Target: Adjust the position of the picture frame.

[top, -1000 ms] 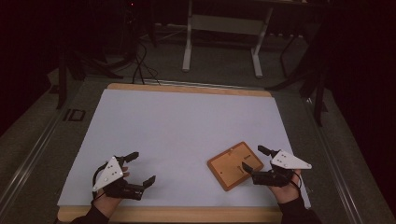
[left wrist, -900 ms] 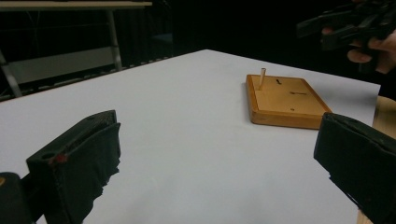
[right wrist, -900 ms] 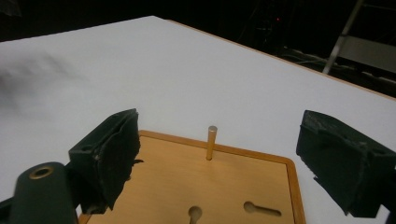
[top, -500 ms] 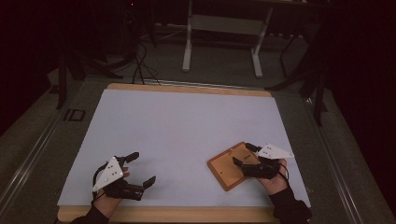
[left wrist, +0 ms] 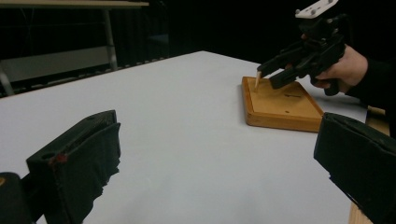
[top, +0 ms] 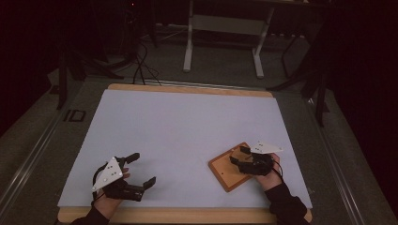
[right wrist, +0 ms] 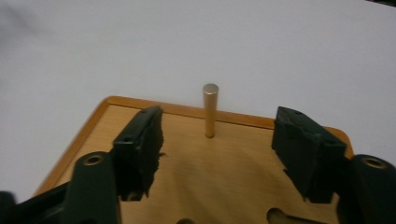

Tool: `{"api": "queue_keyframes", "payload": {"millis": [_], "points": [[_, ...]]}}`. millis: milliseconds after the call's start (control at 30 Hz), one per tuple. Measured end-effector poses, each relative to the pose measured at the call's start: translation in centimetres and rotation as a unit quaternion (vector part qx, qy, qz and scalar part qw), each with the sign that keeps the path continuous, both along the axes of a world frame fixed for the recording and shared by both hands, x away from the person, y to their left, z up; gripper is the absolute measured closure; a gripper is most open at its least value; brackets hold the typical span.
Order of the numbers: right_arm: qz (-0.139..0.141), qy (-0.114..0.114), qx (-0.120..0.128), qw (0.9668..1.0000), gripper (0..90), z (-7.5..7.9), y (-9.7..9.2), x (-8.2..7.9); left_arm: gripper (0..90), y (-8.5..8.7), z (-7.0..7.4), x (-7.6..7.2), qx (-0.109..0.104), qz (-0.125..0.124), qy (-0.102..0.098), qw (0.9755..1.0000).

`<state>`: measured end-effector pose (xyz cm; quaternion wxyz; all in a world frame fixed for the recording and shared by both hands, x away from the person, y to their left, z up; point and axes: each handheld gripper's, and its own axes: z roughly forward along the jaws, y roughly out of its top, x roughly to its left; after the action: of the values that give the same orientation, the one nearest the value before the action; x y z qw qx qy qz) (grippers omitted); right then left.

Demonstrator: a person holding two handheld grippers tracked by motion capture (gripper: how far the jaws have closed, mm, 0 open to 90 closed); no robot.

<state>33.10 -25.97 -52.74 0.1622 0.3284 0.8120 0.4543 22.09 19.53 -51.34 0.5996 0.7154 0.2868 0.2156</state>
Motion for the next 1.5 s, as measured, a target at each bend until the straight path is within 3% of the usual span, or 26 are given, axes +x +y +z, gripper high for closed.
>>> {"api": "queue_keyframes", "payload": {"millis": [167,367,567,1133,1500], "points": [[0.008,0.006,-0.009,0.9999,45.2,-0.2,0.9,0.5,0.9,0.0,0.0,0.0,0.001,0.0,0.0,1.0],[0.009,0.014,-0.026,0.9995,65.2,-0.6,1.6,0.9,0.9,0.1,0.0,0.0,-0.002,0.0,0.0,1.0],[0.011,0.021,-0.021,0.9995,83.2,-0.6,1.7,1.2,0.9,0.0,0.0,-0.1,0.0,-0.001,0.0,1.0],[-0.01,0.023,-0.013,0.9996,85.3,-0.6,1.8,0.8,0.9,0.0,-0.1,0.1,0.003,-0.003,0.003,1.0],[-0.014,0.011,0.001,0.9998,85.5,0.8,1.0,0.2,0.9,0.0,-0.1,0.1,0.003,-0.002,0.004,1.0]]}}
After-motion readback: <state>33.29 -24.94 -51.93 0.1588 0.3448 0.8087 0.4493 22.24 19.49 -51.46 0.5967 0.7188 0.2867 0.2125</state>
